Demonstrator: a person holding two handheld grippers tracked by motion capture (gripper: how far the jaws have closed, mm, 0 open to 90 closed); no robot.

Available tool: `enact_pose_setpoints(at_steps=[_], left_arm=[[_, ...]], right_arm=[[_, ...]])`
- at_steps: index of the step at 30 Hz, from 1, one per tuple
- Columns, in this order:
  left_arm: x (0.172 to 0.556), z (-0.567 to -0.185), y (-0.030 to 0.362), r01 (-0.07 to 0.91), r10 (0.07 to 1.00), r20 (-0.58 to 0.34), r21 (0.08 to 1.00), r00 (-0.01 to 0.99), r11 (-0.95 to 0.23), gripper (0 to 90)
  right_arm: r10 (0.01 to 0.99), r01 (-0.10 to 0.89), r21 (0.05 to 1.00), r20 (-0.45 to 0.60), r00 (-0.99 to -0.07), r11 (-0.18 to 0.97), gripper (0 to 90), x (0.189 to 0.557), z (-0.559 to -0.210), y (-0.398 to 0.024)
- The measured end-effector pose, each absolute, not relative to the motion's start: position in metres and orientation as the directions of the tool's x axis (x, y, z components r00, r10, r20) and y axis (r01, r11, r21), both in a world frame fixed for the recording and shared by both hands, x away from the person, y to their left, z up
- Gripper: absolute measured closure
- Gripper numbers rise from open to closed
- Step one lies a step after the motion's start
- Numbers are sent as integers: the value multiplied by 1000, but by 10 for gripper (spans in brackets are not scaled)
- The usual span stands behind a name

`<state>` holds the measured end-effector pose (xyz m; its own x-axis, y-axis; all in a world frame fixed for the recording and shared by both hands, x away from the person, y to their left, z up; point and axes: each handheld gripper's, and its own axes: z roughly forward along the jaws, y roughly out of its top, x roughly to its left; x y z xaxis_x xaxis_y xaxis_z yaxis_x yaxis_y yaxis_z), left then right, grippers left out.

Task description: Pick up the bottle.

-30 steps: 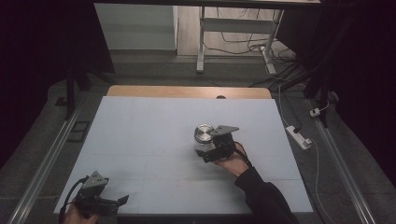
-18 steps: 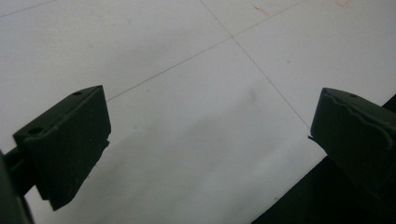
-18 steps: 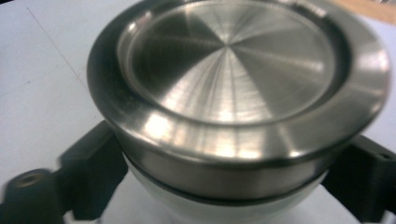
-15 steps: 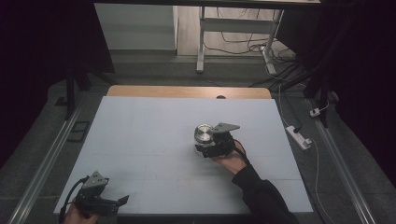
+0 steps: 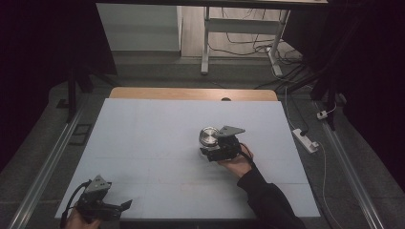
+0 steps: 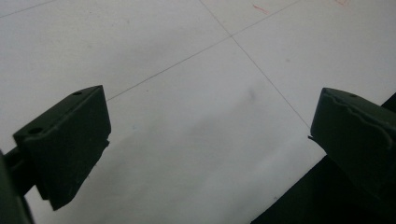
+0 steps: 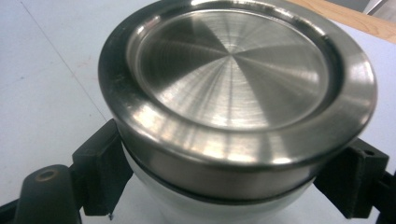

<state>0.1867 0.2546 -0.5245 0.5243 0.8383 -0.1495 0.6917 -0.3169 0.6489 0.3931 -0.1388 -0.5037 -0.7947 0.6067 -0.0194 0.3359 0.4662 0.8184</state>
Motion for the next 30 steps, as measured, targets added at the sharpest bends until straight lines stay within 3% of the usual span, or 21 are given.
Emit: enact_pose_setpoints(at_steps=[30], left_arm=[[186,-524,255,690,840,-151,655,521,-309,0]], right_arm=[[531,318,829,30,-847,460,153,350,-476,-141]])
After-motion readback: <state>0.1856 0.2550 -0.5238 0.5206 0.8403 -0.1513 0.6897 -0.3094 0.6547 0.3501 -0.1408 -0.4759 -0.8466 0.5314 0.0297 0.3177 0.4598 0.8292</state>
